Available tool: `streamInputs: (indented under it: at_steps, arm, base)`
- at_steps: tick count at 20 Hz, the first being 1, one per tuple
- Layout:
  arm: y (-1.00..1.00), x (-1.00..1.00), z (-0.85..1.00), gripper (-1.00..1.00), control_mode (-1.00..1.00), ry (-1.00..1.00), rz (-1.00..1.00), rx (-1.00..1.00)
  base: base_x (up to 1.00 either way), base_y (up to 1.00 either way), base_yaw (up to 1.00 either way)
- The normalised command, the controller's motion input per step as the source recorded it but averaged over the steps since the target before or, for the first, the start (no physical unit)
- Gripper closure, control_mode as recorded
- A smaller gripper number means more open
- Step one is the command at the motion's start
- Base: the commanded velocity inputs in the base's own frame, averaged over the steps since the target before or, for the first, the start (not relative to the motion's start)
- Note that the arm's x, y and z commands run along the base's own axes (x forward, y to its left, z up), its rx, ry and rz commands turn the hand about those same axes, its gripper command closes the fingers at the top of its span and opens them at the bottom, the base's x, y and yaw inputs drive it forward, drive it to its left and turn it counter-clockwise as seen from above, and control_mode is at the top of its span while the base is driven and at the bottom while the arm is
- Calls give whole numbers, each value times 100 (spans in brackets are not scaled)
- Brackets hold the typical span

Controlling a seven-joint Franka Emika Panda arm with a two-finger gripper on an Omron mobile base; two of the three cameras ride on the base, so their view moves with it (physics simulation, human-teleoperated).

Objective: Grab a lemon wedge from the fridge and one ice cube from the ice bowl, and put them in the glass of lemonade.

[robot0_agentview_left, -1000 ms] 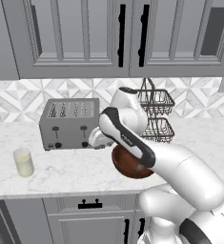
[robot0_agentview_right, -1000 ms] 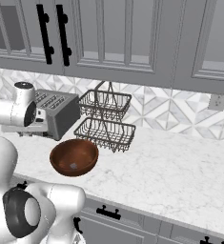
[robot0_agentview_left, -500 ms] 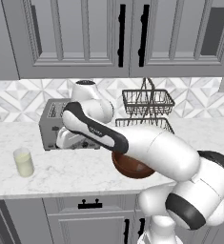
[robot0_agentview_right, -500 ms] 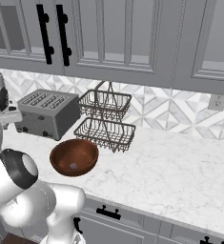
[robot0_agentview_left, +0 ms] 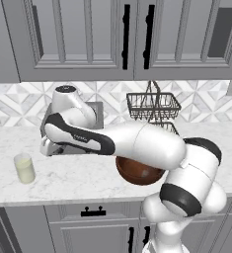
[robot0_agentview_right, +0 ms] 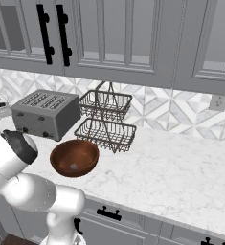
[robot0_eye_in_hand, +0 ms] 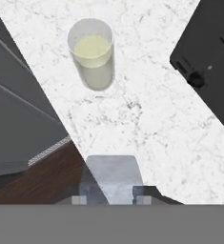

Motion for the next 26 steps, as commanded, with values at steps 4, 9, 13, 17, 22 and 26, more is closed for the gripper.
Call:
streamInputs:
  at_steps: [4,9,13,17,22,26]
  arm:
    - [25,44,-6,100,-100,-17,5,12]
    - [36,7,-8,100,-100,-11,12,19]
    - [38,0,0,100,-100,0,12,2]
    - [25,0,0,100,-100,0,6,0]
    - [18,7,0,100,-100,0,0,-3]
    - [46,15,0,100,-100,4,0,-17]
  base:
    - [0,0,0]
    - [0,0,0]
    - [0,0,0]
    - [0,0,0]
    - [0,0,0]
    - [0,0,0]
